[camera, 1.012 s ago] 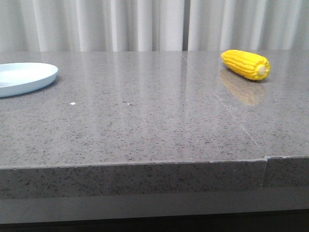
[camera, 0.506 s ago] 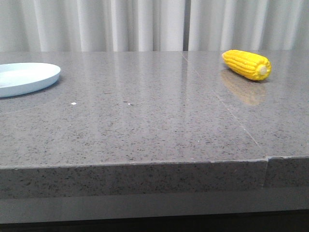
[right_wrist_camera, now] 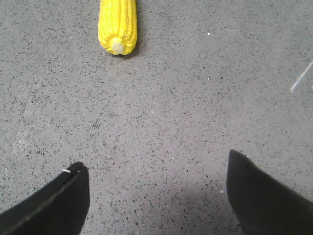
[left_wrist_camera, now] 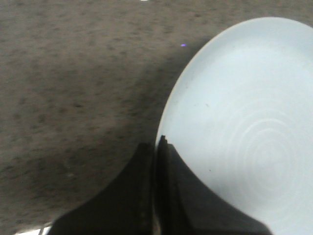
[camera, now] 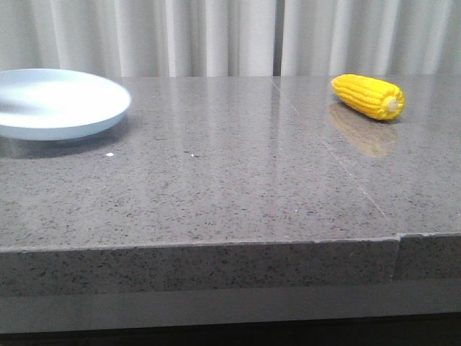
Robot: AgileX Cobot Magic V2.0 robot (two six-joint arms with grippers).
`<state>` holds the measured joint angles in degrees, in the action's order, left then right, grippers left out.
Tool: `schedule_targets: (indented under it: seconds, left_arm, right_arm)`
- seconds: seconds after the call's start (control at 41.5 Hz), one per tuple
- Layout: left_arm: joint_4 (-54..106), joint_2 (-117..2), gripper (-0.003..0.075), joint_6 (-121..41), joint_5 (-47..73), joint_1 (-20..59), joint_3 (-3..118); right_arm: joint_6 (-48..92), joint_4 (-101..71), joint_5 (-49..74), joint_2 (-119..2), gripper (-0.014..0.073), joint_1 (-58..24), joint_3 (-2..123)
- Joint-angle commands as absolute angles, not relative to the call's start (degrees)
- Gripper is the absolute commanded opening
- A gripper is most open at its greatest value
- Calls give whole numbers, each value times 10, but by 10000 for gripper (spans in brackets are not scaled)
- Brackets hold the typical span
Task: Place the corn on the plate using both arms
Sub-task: 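Push the white plate with the left gripper toward the table center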
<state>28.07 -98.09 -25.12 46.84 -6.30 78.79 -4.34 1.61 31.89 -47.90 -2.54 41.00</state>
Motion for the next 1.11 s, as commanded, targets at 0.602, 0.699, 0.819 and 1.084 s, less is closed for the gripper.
schedule_targets:
  seconds: [0.602,0.699,0.819,1.084]
  left_arm:
    - [354,-1070,-20,-216,461,154,929]
    - [358,-1078,-20,-216,455,156,932]
    - [359,-1082,-9,-216,445,156,932]
    - [352,-1082,293,-216,439,156,932]
  right_arm:
    - [-39,22,285,-478,602,-24,430]
    - [-39,22,285,-478,602,-24,430]
    - [-39,22,285,-478,602,-24,430]
    - [-39,22,285,-478,602,-24,430]
